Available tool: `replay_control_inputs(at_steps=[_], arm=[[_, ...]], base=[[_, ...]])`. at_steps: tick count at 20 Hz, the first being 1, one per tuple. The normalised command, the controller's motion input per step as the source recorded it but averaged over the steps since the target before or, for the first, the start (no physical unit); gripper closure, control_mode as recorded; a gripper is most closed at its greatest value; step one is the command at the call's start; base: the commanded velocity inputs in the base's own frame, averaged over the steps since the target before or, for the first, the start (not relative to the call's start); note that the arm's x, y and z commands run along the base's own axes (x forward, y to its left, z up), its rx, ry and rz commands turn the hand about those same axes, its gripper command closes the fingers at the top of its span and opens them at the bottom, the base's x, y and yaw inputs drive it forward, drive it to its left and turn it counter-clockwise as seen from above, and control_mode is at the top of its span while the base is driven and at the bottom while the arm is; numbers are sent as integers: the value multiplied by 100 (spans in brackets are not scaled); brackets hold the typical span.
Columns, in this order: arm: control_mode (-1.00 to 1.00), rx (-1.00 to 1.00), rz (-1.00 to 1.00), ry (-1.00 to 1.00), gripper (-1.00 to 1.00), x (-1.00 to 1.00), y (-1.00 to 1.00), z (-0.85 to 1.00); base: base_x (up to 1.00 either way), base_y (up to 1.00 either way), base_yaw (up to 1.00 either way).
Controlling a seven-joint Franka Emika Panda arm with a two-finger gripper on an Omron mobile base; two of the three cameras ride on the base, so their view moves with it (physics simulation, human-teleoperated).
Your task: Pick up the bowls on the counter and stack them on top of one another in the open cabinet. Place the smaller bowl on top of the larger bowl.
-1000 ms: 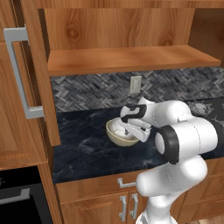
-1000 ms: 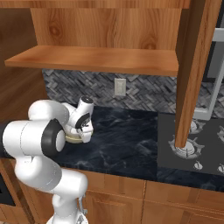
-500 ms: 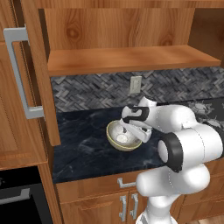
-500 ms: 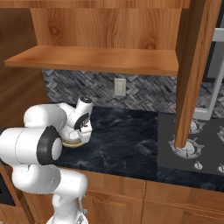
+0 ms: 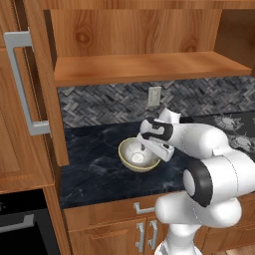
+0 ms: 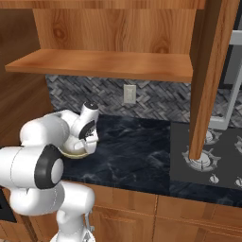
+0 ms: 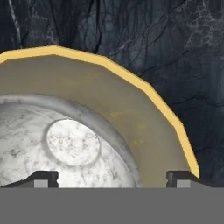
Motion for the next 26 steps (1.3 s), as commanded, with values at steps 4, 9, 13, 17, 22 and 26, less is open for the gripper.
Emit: replay_control_inputs(at_steps=[4,9,13,17,22,26], arm=[[-100,0,0,0,-100,-22,0,14],[-100,0,0,0,-100,-26,-3,21],[-100,0,0,0,-100,-32,-11,21],[-100,0,0,0,-100,-26,-12,5],[-100,0,0,1,-100,-16,-13,0],[-100,0,0,2,-100,0,0,0]], base=[[0,0,0],[0,0,0],[0,0,0],[0,0,0],[0,0,0],[0,0,0]])
